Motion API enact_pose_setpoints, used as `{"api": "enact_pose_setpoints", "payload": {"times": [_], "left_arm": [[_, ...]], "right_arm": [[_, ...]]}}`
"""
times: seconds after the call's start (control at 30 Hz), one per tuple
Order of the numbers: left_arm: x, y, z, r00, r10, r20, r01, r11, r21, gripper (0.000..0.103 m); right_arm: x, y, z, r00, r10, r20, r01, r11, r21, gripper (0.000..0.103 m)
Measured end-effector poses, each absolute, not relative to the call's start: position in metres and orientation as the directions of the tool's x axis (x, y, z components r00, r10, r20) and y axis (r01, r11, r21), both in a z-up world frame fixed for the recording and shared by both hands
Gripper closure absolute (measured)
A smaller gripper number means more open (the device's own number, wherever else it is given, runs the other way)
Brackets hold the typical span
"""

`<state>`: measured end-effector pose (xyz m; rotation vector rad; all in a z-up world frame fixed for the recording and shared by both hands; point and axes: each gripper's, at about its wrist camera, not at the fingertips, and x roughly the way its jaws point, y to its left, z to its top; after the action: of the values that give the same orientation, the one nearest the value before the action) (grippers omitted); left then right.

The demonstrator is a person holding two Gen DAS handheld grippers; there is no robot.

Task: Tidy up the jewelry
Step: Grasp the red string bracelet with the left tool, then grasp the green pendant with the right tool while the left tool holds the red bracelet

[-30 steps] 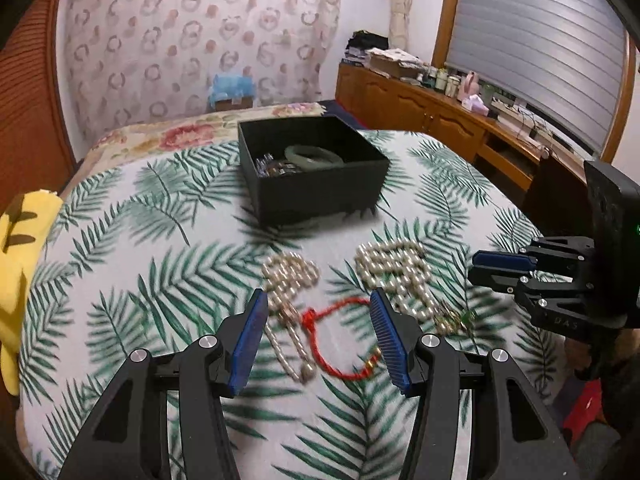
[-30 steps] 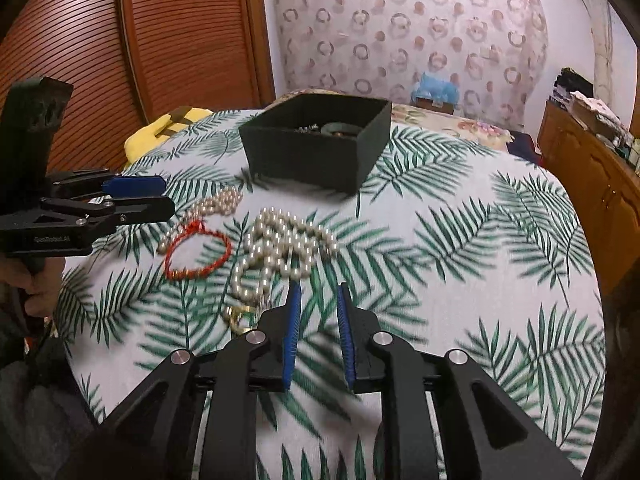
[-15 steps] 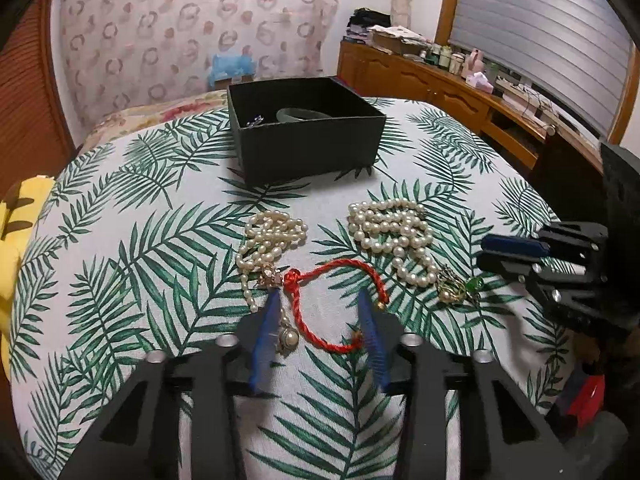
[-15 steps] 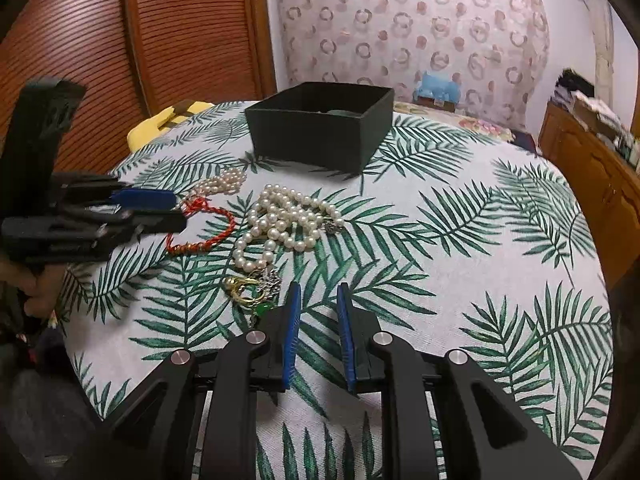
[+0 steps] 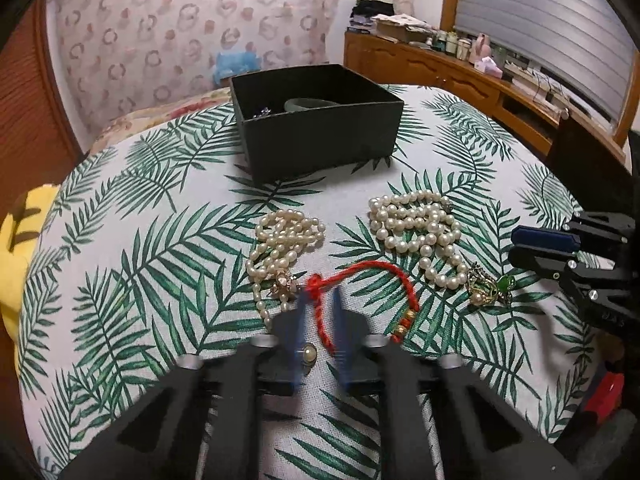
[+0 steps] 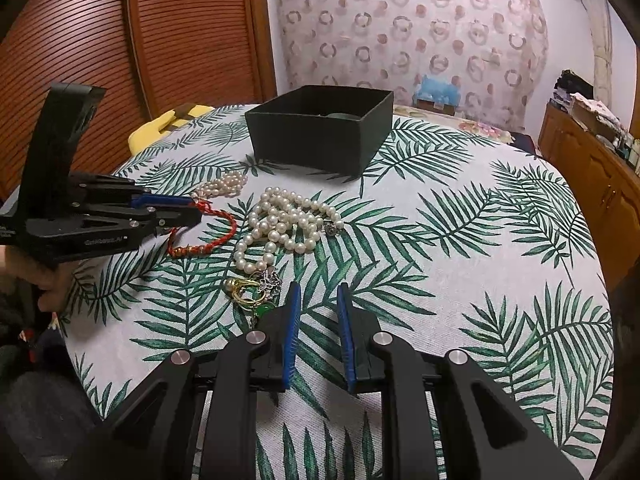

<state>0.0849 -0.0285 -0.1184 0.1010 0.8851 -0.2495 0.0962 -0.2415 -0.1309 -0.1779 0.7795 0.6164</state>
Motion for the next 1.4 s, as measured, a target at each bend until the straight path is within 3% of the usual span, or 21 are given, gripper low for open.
{"api": "enact_pose_setpoints", "payload": {"times": [0.5, 1.07, 1.4], "left_arm": [[0.048, -0.013, -0.073, 0.707, -0.271, -0.653, 0.268, 0.957, -0.108, 0.1], [0.041, -0.016, -0.081, 0.696, -0.305, -0.65, 0.289, 0.948, -0.136, 0.1], [0.042, -0.017, -0.082, 0.694, -0.304, -0.652, 0.289, 0.948, -0.134, 0.1]], "right_arm": [[0.094, -0.236, -0.13, 0.554, 0.43, -0.713, -0.581, 0.813, 0.038, 0.083], [0.084, -0.213, -0.135, 0.47, 0.437, -0.767, -0.648, 0.76, 0.037, 0.083], [0.085, -0.221, -0.121, 0.51, 0.454, -0.731, -0.641, 0.767, 0.029, 0.086]]}}
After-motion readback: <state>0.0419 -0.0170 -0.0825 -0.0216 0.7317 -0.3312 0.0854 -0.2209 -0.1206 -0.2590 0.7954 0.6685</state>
